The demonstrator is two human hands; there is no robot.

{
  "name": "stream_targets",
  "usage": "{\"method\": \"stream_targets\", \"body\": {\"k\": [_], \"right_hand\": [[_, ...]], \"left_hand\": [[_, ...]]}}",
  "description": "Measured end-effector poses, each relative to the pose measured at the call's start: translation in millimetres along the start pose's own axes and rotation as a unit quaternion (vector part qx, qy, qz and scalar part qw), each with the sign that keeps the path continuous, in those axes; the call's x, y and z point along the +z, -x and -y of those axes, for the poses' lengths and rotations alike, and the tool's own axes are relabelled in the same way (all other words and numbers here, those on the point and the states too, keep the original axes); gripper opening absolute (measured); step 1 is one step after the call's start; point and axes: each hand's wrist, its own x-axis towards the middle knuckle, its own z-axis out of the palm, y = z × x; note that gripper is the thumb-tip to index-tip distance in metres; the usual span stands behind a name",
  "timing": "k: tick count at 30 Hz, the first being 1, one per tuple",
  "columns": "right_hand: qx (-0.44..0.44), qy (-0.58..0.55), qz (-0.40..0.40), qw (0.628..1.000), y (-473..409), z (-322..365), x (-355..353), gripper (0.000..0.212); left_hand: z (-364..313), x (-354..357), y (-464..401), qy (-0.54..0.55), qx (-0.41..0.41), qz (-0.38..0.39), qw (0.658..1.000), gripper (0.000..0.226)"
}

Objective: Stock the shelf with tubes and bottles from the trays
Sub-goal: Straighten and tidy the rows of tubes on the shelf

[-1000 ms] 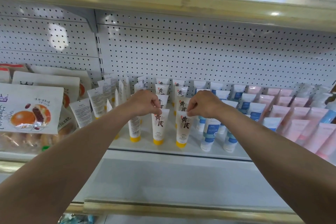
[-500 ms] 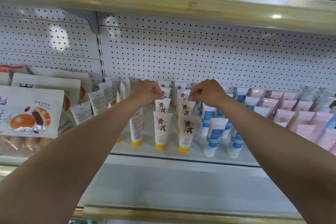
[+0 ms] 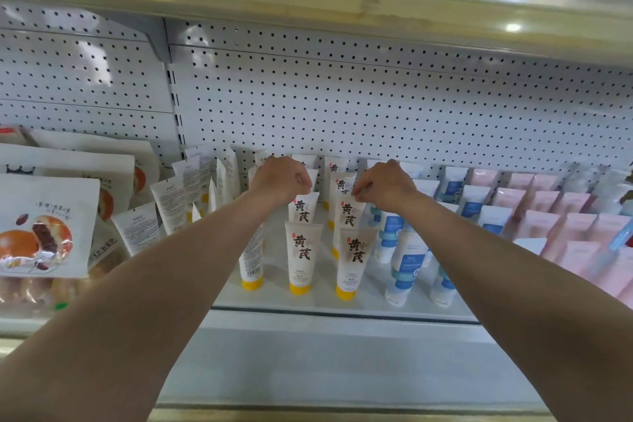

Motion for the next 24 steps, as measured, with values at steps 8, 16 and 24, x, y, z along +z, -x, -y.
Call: {"method": "stream_targets", "body": {"k": [8, 16, 24], "right_hand": [[-0.017, 0.011, -0.003, 1.0, -2, -1, 0, 0.017], [-0.021, 0.009, 0.0, 1.0, -2, -1, 1, 0.016], [-0.019, -0.023, -0.016, 0.999, -13, 10, -16, 0.024]], "left_hand": [[6, 9, -3, -0.002, -0.004, -0.004, 1.0, 0.029], [6, 8, -4, 0.004, 0.009, -0.01, 1.0, 0.005], [22, -22, -23, 0.022, 0.037, -0.049, 0.998, 0.017]]}}
